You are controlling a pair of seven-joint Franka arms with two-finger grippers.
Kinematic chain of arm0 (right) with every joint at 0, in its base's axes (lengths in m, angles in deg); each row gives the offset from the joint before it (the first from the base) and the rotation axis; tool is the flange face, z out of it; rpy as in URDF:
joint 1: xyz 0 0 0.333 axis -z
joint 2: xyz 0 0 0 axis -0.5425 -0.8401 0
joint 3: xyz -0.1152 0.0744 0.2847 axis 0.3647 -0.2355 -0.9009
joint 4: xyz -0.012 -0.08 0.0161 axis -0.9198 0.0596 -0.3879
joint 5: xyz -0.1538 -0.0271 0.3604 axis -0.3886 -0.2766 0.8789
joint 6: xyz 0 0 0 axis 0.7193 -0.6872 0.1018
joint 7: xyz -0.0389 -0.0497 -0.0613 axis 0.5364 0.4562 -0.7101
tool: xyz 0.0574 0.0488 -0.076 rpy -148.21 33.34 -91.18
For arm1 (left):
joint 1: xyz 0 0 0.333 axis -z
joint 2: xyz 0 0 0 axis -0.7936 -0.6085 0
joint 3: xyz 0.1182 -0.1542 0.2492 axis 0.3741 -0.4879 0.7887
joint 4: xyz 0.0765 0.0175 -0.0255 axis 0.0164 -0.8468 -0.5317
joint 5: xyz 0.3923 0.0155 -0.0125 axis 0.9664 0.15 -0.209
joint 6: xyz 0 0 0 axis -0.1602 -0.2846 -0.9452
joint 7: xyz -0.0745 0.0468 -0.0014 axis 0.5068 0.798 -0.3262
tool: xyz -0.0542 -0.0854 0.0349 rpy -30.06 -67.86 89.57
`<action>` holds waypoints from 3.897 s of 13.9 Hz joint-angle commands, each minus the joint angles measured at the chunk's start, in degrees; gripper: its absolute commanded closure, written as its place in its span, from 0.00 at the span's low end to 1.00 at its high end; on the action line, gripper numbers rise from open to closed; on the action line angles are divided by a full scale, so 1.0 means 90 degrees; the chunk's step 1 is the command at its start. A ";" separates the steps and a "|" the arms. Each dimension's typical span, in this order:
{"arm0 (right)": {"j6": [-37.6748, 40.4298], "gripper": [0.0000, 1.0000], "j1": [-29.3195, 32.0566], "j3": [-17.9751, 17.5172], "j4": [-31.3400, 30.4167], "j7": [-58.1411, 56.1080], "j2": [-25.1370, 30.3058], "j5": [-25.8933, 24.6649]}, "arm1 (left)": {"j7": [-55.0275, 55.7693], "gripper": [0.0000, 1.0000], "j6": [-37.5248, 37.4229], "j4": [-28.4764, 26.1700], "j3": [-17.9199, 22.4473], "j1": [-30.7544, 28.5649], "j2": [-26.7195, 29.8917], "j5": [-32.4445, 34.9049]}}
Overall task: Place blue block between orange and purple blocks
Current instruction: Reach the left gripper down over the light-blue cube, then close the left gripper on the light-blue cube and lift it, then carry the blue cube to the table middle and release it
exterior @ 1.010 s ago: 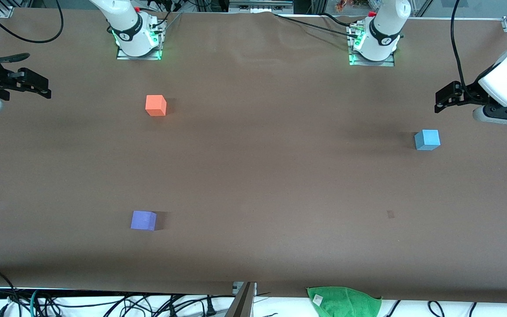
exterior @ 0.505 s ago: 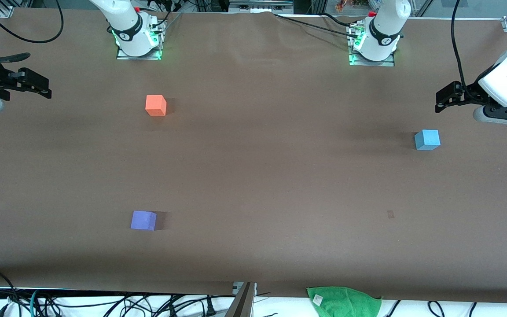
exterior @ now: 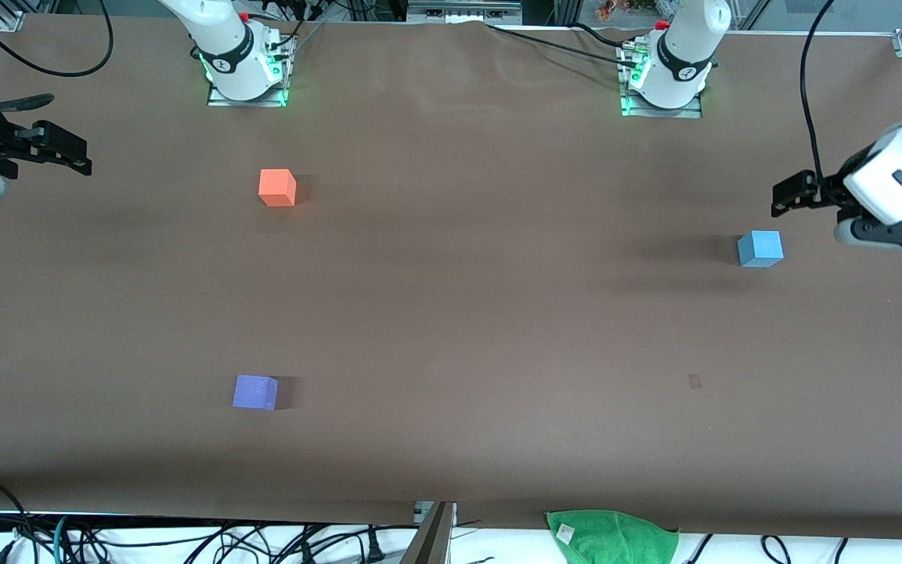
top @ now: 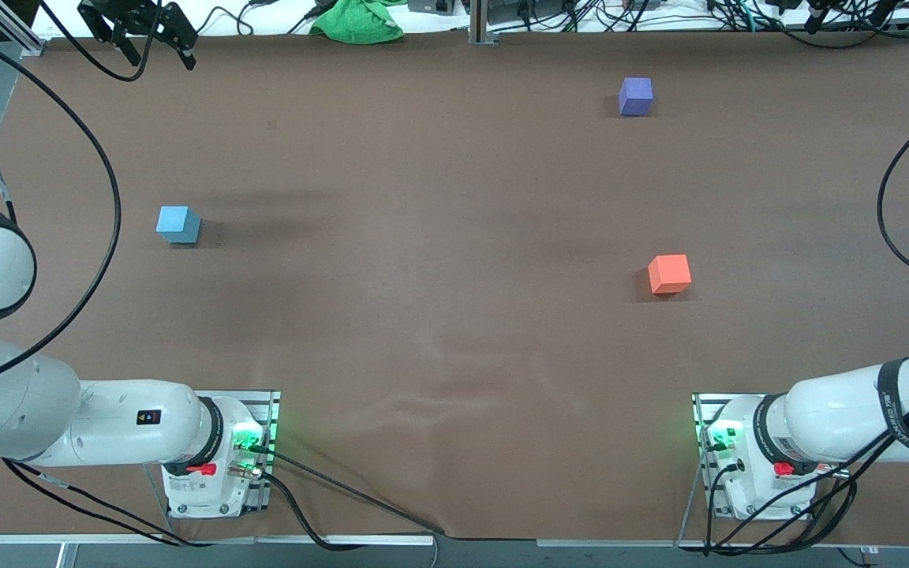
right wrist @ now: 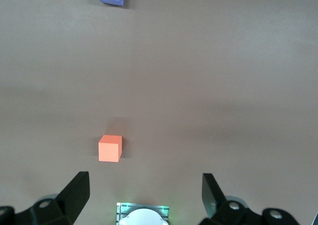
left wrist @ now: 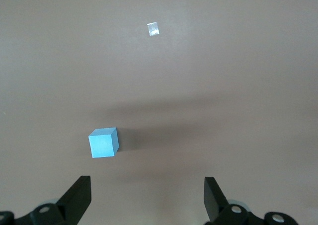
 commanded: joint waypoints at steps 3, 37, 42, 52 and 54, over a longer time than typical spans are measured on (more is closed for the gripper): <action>-0.0049 0.00 0.0039 -0.0026 -0.0021 -0.0086 0.0050 0.0051 | -0.0063 0.00 -0.0035 -0.0094 -0.0003 -0.0792 -0.0654 0.0179; -0.0040 0.00 0.0039 -0.0026 -0.0021 -0.0086 0.0040 0.0071 | -0.1351 0.81 0.4696 -0.3964 -0.0246 -0.1956 -0.1048 0.0902; -0.0049 0.00 0.0039 -0.0026 -0.0021 -0.0076 0.0050 0.0071 | -0.1254 0.82 0.1319 -0.1848 -0.1406 -0.1937 -0.0870 0.0902; -0.0069 0.00 0.0039 -0.0026 -0.0021 -0.0076 0.0040 0.0071 | 0.2159 0.81 0.1049 -0.0157 -0.3334 -0.0261 -0.2088 0.0257; -0.0108 0.00 0.0039 -0.0026 -0.0021 -0.0076 0.0040 0.0071 | 0.3242 0.82 0.1137 0.0341 -0.3334 0.0375 -0.2742 0.0238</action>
